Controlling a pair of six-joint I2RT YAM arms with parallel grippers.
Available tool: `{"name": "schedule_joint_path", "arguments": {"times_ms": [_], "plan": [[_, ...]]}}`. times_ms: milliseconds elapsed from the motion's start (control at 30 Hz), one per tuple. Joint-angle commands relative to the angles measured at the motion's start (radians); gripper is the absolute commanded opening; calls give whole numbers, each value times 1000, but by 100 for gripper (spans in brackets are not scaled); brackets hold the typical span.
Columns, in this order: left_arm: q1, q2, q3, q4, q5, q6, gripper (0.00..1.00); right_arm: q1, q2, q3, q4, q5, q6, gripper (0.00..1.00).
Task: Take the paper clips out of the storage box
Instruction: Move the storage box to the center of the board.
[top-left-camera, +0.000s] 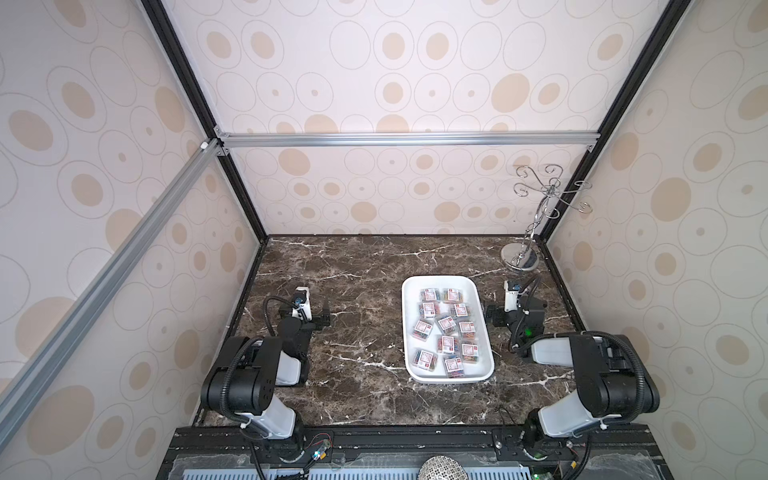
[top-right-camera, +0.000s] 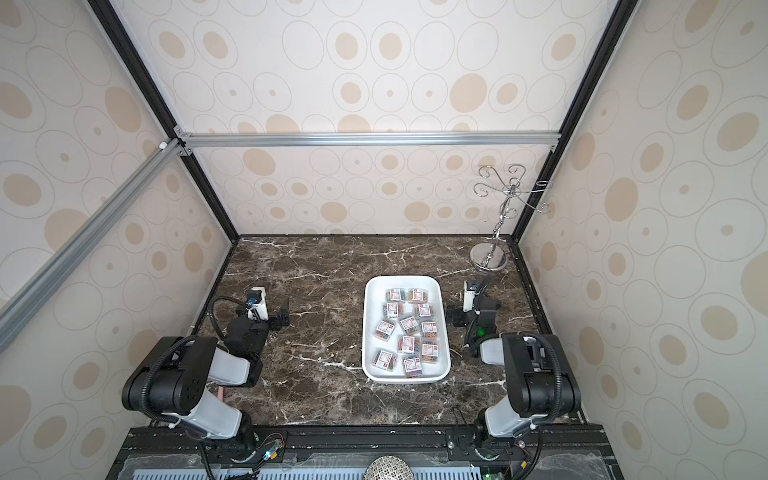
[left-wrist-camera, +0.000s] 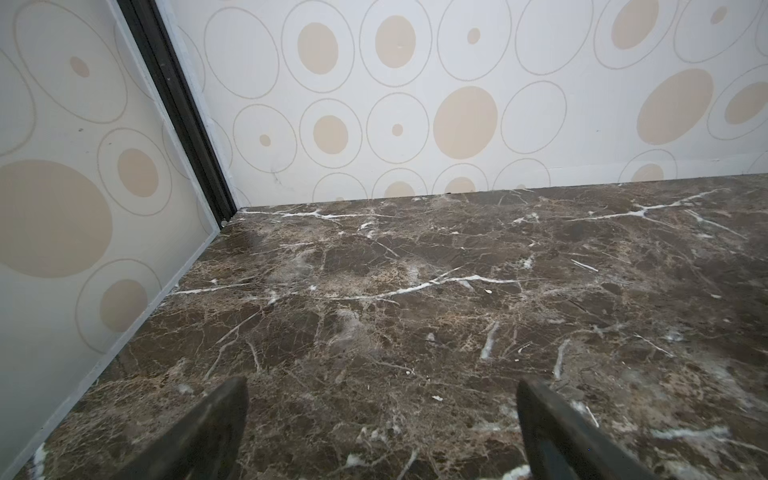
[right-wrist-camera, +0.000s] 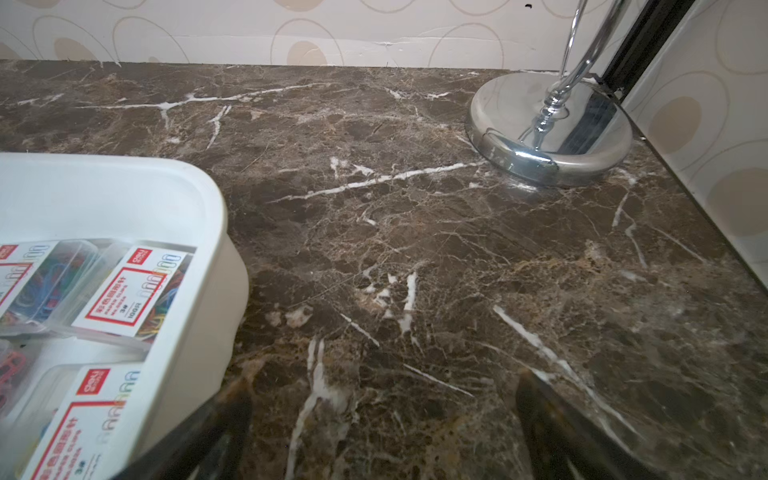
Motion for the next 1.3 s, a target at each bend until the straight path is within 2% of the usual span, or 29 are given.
{"name": "schedule_joint_path", "arguments": {"times_ms": [0, 533, 633, 1267], "plan": [[7, -5, 8, 15, 7, 23, 100, 9, -14, 5, 9, -14, -9, 100], [9, -5, 10, 13, 7, 21, 100, 10, -15, 5, 10, -14, -8, 100], [9, -2, 24, -17, -59, -2, 100, 10, -14, 5, 10, -15, -8, 100], [7, -5, 20, -8, -63, 1, 100, 9, -16, 2, 14, -11, -8, 100]]}}
